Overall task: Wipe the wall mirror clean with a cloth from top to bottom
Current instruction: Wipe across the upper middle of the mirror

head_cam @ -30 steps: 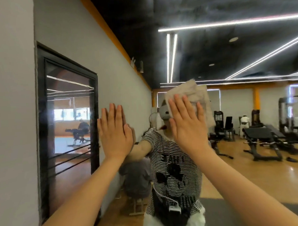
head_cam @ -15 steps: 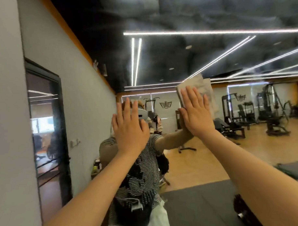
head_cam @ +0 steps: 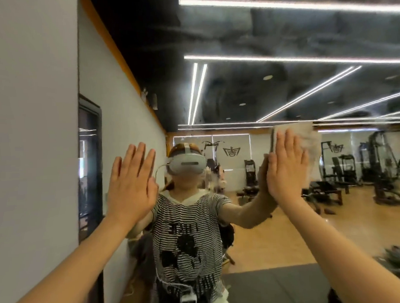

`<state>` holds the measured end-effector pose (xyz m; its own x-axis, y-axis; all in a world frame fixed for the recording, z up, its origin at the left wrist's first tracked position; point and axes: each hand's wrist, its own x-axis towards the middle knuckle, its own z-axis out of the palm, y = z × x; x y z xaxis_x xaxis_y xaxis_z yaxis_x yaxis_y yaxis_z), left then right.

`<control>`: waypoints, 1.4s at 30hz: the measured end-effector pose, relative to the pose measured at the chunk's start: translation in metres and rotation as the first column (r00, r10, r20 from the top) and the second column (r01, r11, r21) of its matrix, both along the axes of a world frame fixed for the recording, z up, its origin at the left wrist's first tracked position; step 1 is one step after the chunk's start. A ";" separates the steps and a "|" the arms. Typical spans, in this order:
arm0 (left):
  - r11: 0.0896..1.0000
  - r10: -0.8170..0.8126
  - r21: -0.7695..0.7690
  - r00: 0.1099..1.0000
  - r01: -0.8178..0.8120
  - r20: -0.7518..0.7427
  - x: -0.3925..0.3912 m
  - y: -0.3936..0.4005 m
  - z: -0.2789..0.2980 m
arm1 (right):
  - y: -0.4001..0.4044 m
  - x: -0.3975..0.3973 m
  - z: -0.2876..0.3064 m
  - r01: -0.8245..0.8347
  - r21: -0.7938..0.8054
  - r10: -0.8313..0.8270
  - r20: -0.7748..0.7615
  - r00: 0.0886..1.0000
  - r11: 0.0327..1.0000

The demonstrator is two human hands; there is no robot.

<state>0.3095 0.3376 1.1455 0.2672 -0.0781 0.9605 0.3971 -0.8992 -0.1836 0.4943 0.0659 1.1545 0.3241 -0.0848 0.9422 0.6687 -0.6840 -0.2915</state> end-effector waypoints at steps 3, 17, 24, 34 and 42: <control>1.000 0.004 0.010 1.000 -0.004 0.007 0.001 0.004 -0.001 | 0.042 -0.026 0.004 -0.017 0.134 0.028 -0.085 0.996 0.991; 1.000 -0.007 0.022 1.000 0.007 -0.014 -0.002 0.006 0.001 | 0.050 -0.033 0.002 -0.026 -0.244 0.055 0.114 0.992 0.969; 1.000 -0.009 0.019 1.000 0.009 -0.002 -0.001 0.004 0.000 | -0.002 -0.012 0.027 0.012 -0.006 -0.012 0.007 1.000 1.000; 1.000 -0.019 0.019 1.000 0.019 0.006 0.002 0.006 -0.003 | 0.096 -0.063 0.025 -0.016 -0.133 0.028 0.089 0.996 0.991; 0.999 -0.041 0.012 0.998 0.042 -0.044 -0.005 0.008 0.000 | 0.135 -0.082 0.019 -0.073 -0.202 0.107 0.164 0.981 0.977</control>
